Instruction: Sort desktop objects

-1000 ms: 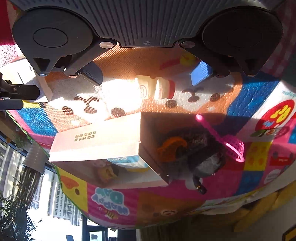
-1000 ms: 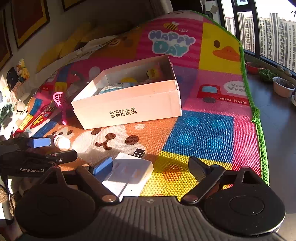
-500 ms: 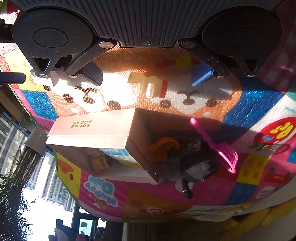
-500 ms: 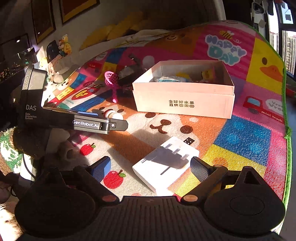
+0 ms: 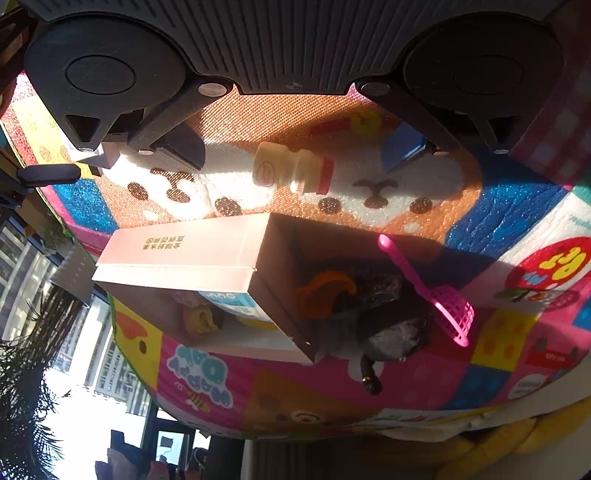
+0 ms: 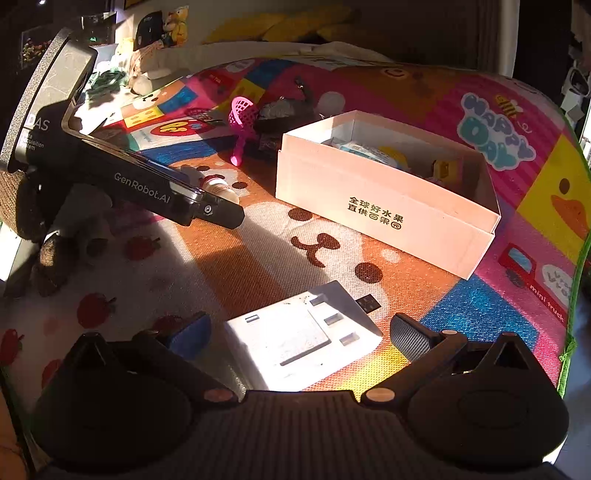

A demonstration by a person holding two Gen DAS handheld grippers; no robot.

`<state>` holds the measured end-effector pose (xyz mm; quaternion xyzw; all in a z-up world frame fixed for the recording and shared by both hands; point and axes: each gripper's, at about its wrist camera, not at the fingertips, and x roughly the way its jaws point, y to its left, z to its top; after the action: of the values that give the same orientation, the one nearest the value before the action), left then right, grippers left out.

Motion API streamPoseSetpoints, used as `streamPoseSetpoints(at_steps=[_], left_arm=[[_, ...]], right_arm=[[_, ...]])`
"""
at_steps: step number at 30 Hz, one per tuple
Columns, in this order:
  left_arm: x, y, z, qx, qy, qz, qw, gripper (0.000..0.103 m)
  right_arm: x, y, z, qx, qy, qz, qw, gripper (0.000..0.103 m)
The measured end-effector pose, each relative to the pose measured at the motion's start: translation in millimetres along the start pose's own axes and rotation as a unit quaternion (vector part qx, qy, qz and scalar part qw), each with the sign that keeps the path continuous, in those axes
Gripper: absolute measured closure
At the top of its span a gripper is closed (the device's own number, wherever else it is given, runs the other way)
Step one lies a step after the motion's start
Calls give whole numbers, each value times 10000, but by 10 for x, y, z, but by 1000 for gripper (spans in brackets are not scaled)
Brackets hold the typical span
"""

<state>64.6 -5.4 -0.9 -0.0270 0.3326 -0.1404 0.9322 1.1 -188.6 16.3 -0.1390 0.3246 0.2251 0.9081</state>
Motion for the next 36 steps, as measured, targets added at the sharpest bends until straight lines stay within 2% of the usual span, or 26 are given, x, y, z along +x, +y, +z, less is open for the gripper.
streamPoseSetpoints(at_steps=[4, 7, 8, 13, 14, 16, 17, 20, 23, 24, 26, 28, 32, 33, 35, 36], left_arm=[[-9, 2, -2, -14, -24, -1, 10000, 0], [-37, 13, -3, -73, -98, 90, 9999, 0], [-48, -3, 4, -27, -139, 157, 9998, 0], [-67, -201, 18, 797, -351, 265, 9959, 2], [-61, -231, 16, 912, -345, 282, 9948, 4], [-24, -258, 9, 1047, -225, 244, 9939, 26], [0, -253, 3, 1045, -153, 238, 9941, 28], [-1, -235, 12, 1015, -200, 273, 9943, 23], [19, -255, 17, 1126, -200, 340, 9929, 26], [32, -254, 19, 1141, -163, 316, 9928, 28], [51, -248, 22, 1147, -114, 258, 9930, 43], [48, -237, 21, 1120, -132, 252, 9933, 53], [-7, -230, 4, 1097, -176, 235, 9935, 55], [-25, -239, -6, 1134, -172, 223, 9931, 55], [-78, -272, -45, 1240, -166, 203, 9919, 55], [-121, -301, -77, 1333, -155, 178, 9908, 55]], right_arm=[[82, -80, 57, 109, 15, -70, 9999, 1], [92, -177, 63, 513, 116, 14, 9986, 14], [88, -191, 51, 632, 114, -85, 9979, 14], [36, -244, -23, 966, 45, -434, 9944, 13], [35, -255, -25, 997, 31, -463, 9939, 12], [38, -256, -19, 988, 22, -432, 9942, 9], [41, -246, -16, 951, 17, -413, 9946, 9], [31, -205, -5, 808, -32, -367, 9961, 6], [10, -187, 3, 708, -104, -344, 9968, 5], [8, -187, 4, 681, -104, -331, 9971, 5], [8, -192, -1, 619, -84, -270, 9977, 5], [12, -208, -5, 614, -56, -184, 9979, 4], [30, -244, -1, 691, -2, -7, 9976, 0], [32, -235, -2, 672, 14, -19, 9977, 1], [32, -204, -3, 576, 103, 0, 9983, 14], [18, -190, -3, 584, 120, -33, 9982, 14]])
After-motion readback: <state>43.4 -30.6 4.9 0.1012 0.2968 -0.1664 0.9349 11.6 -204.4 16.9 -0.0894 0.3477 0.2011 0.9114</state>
